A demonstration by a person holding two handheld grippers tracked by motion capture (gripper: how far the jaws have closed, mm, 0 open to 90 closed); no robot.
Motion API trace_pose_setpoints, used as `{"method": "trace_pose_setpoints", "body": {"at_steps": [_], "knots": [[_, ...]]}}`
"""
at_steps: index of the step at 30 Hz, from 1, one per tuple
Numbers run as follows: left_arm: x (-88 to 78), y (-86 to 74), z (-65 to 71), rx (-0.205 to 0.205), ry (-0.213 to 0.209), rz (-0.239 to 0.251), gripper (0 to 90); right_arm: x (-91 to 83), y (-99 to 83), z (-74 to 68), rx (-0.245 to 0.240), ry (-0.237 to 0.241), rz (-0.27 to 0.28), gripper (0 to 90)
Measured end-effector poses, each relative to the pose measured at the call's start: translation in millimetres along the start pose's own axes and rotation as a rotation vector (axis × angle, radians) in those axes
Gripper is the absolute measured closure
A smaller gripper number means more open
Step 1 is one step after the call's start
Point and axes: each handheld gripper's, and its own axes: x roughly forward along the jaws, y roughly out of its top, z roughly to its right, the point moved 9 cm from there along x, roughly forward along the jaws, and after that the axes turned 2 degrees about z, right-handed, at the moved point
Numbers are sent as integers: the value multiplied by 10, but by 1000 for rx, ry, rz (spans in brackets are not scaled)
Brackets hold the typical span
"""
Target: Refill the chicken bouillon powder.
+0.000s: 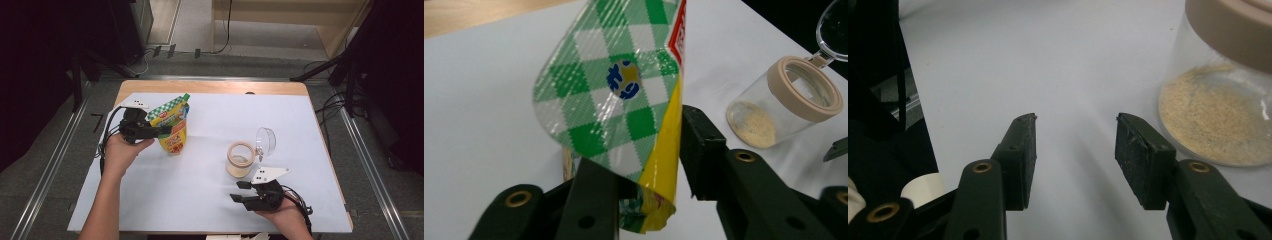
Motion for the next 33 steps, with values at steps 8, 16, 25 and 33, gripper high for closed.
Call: {"method": "trace_pose_setpoints", "body": {"at_steps": [8,16,25,33], "knots": [[89,-75,-24,-2,29,-9,827,60,34,-36,14,7,18,509],[76,-78,-54,-9,35,-5,900,125,35,-66,2,22,18,510],[62,-79,-55,-6,39,-9,900,150,71,-95,-5,29,39,511],[6,-63,-66,-31,7,3,900,174,80,-109,-9,35,41,511]]}}
